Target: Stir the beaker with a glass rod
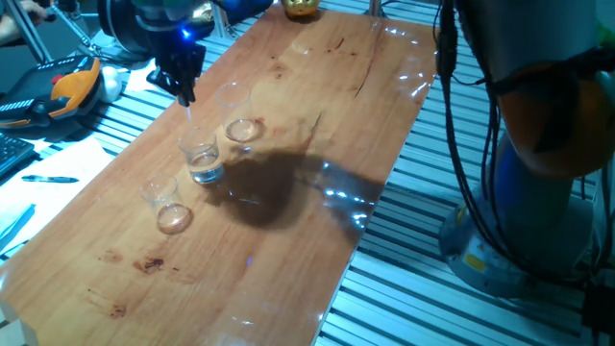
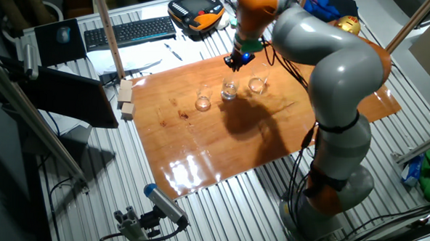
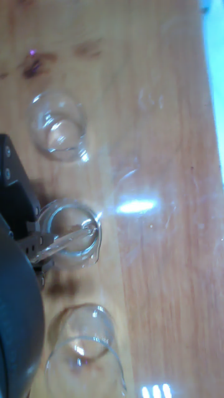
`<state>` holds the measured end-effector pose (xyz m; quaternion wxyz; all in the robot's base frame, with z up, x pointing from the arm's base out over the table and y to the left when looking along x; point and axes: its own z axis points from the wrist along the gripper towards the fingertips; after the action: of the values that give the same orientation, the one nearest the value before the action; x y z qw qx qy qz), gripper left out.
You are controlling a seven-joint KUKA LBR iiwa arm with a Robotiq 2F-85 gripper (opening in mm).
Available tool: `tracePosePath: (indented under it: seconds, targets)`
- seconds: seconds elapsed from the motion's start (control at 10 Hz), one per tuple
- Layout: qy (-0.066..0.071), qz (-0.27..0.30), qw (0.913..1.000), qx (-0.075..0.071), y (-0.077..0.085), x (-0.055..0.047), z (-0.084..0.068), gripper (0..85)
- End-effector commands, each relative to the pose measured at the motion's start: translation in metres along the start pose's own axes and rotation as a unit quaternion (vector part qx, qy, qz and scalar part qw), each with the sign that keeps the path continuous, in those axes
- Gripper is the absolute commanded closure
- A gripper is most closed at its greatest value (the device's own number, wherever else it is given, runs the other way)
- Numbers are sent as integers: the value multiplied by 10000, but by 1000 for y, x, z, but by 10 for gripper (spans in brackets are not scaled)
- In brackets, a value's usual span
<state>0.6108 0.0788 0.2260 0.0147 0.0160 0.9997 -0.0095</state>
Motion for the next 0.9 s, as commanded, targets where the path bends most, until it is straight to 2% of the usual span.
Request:
tracePosePath:
  seconds: [0.0,0.1,0.3,0.4,0.5,0.7,0.8]
  targets:
    - [138,-561,9972,474,0,0,-2,850]
    - [253,-686,9958,545,0,2,-4,850]
    - [433,-827,9939,594,-1,4,-4,850]
    - [632,-772,9939,480,-1,6,-2,850]
    - [794,-607,9946,263,-1,7,0,850]
    - [894,-313,9955,-72,-1,8,5,850]
    - [816,-18,9959,-399,0,8,10,850]
